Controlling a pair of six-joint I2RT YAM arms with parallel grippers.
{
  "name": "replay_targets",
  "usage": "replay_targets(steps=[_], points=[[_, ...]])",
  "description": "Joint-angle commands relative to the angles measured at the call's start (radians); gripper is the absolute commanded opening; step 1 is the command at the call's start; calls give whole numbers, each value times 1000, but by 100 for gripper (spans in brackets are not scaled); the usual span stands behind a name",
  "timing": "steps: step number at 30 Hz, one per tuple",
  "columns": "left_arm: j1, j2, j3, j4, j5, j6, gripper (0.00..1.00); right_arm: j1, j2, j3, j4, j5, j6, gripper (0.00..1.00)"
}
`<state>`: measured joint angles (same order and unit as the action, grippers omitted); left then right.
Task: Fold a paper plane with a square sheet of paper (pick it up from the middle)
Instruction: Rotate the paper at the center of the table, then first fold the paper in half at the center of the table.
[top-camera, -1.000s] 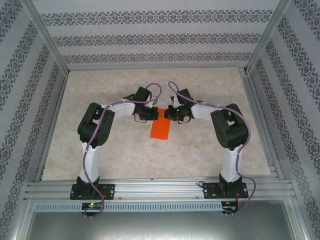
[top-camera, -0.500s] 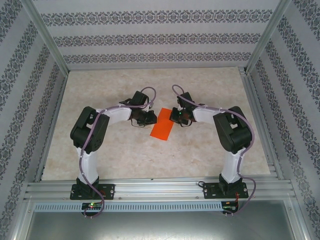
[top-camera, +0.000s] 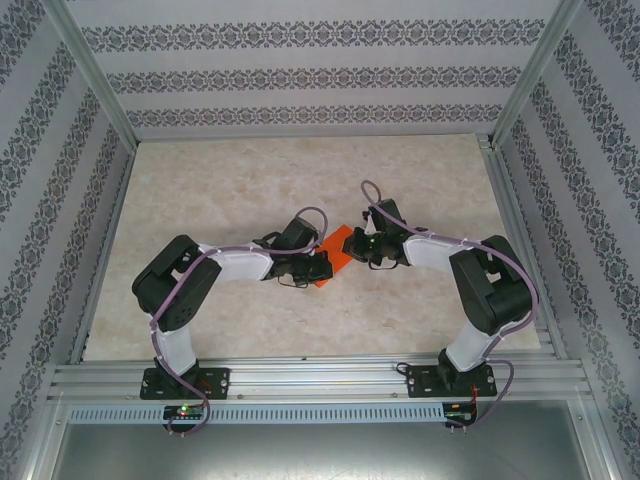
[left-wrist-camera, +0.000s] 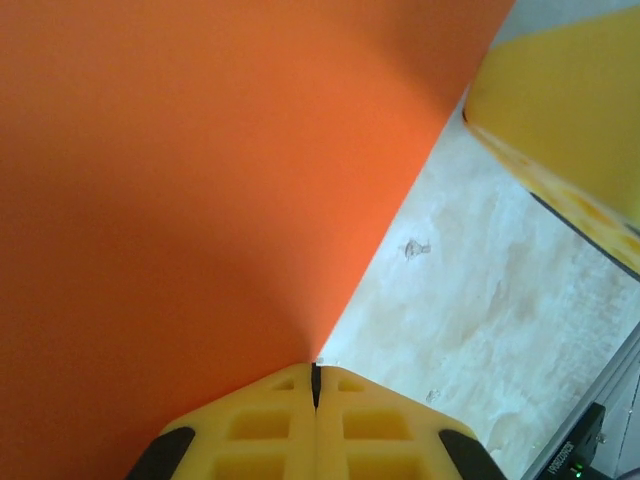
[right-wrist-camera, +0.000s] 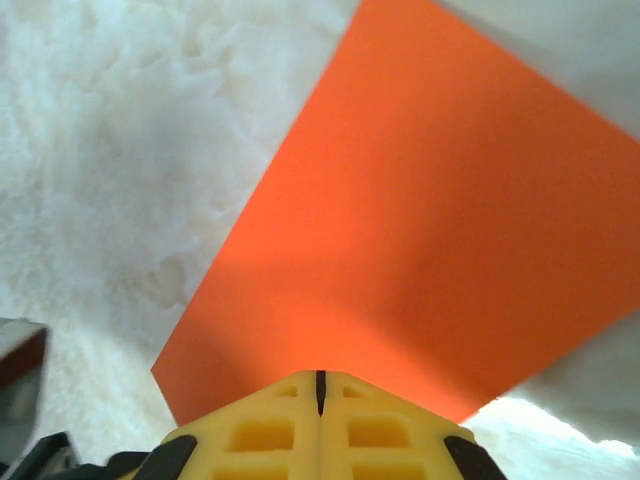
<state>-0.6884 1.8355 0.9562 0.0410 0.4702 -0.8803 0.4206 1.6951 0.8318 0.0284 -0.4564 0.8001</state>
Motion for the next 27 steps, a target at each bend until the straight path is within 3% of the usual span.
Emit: replay_targets(steps=[1, 18, 27], points=[[-12, 7, -6, 96, -38, -70, 2, -9, 16, -25, 39, -98, -57, 0], [-17, 60, 33, 60, -90, -62, 0, -17, 133, -3, 11, -123, -149, 0], [-17, 63, 17, -87, -129, -65, 0, -81, 146, -24, 20, -117, -180, 0]])
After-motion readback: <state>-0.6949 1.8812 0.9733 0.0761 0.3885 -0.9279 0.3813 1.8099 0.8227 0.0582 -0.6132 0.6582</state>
